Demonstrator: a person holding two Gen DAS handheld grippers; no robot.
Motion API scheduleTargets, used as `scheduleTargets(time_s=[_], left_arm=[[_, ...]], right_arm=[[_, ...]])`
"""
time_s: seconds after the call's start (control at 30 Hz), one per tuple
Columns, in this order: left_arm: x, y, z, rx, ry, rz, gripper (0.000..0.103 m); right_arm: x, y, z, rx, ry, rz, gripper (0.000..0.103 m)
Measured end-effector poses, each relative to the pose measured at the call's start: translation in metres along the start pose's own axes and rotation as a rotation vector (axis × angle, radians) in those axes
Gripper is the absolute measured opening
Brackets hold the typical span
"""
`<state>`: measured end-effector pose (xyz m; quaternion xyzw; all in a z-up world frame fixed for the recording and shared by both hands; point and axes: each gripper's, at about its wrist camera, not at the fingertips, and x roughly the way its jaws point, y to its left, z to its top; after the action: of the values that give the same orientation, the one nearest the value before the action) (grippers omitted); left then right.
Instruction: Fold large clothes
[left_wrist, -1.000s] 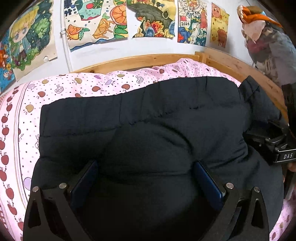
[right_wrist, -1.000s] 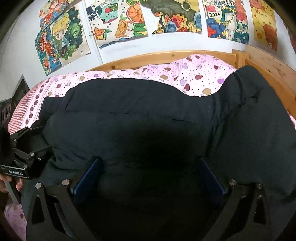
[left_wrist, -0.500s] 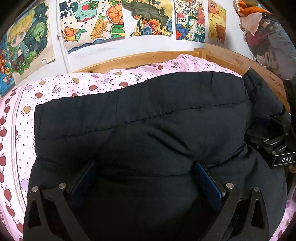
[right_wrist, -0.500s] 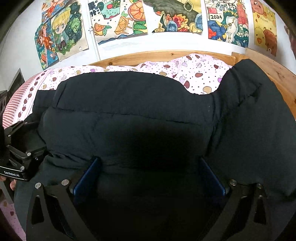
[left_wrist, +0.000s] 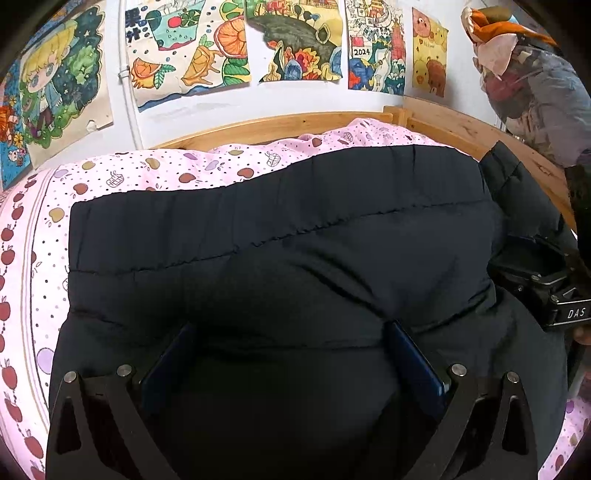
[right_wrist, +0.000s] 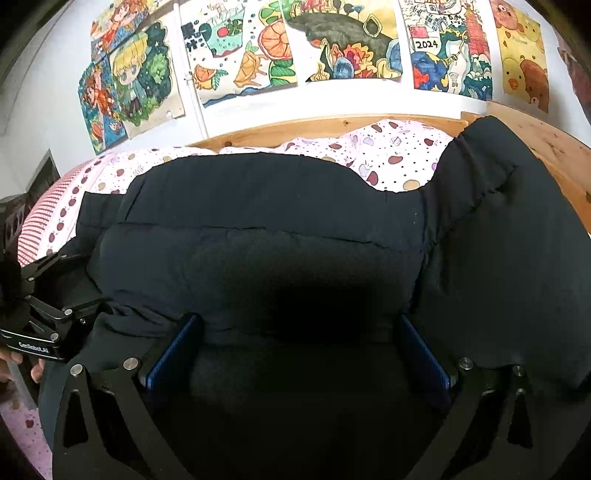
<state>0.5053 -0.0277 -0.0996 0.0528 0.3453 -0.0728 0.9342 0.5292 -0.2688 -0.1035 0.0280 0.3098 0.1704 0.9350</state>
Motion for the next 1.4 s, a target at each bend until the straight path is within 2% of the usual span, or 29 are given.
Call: scheduleTargets(time_s=[0.27,0.67,0.9,1.03,1.23,1.4], left_arm=[[-0.012,-0.002,-0.009,0.007,-0.049,0.008,0.103],[-0.024,0.007,-0.011,-0.030,-0.057,-0.017,0.103],[-0.050,0.026,-0.011,-0.102,-0.107,0.054,0.103],[-0.062,0.047,-0.012,-0.155,-0.131,0.097,0.103],[-0.069,0.089,-0.016,-0.301,-0.128,0.150,0.103],[-0.070,0.121,-0.024,-0.406,-0.093,0.158,0.103]], right_arm=[[-0.012,-0.004,-0.003,0.009,-0.030,0.035,0.102],[-0.030,-0.002,0.001,0.002,-0.017,-0.032,0.102],[-0.057,0.002,-0.001,-0.041,-0.047,-0.156,0.102],[-0.075,0.006,0.000,-0.103,-0.094,-0.194,0.102],[-0.098,0.013,0.003,-0.203,-0.155,-0.282,0.102],[-0.114,0.015,0.005,-0.258,-0.190,-0.332,0.102]])
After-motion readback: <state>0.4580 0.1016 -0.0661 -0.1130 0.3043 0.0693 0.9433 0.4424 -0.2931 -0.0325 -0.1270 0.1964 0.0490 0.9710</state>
